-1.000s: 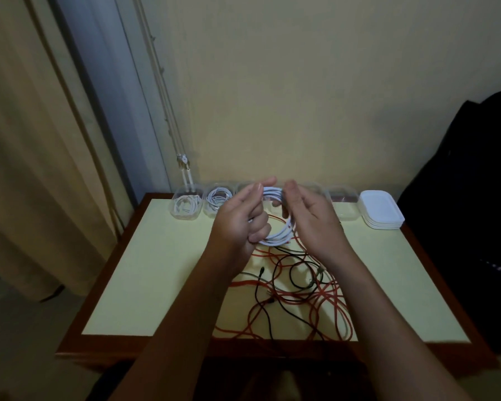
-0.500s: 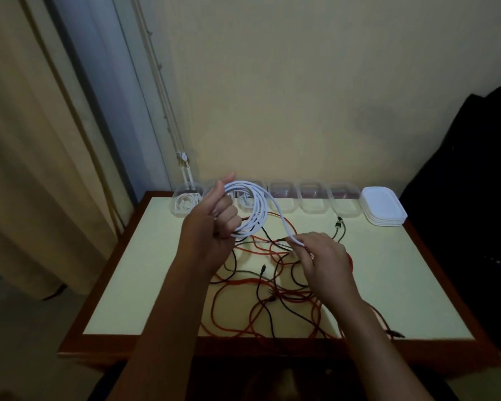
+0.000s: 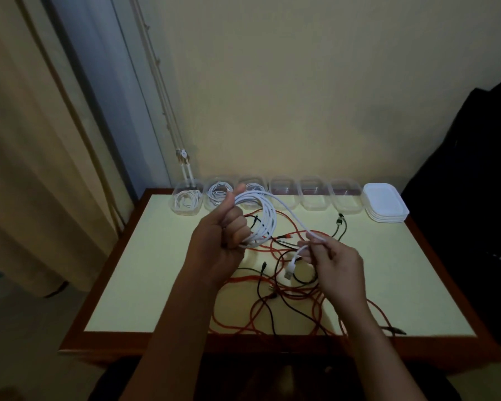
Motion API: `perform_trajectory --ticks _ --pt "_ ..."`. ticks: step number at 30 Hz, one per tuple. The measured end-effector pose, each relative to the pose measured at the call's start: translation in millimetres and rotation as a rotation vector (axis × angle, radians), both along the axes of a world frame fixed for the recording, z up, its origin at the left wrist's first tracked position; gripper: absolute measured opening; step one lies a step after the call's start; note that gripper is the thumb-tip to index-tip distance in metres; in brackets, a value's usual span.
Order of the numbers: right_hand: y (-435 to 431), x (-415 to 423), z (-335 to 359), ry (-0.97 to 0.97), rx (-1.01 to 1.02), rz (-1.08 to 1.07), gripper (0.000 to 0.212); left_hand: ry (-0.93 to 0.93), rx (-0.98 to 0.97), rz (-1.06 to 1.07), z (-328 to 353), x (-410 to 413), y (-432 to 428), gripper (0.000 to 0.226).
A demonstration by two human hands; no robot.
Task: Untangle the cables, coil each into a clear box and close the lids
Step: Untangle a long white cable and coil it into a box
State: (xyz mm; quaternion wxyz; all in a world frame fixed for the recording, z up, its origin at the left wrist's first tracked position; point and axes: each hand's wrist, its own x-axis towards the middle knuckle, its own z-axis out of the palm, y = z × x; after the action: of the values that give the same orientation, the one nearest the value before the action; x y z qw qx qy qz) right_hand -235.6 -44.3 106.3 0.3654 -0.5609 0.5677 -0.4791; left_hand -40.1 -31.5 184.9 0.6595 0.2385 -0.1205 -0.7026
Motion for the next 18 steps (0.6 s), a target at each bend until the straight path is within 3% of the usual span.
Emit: perform_trajectory --ticks 2,6,18 --pt "5 7 10 -0.271 0.087 -0.038 0.020 0.009 0.023 -0.018 -4 -5 1 0.024" --pt "12 15 21 -0.535 0.164 -0.101 0.011 0.058 0.077 -0.055 -12 -18 5 0.031" --pt "13 28 34 -0.764 0.178 -0.277 0.017 0.054 0.138 -0.128 -20 -31 13 0.031"
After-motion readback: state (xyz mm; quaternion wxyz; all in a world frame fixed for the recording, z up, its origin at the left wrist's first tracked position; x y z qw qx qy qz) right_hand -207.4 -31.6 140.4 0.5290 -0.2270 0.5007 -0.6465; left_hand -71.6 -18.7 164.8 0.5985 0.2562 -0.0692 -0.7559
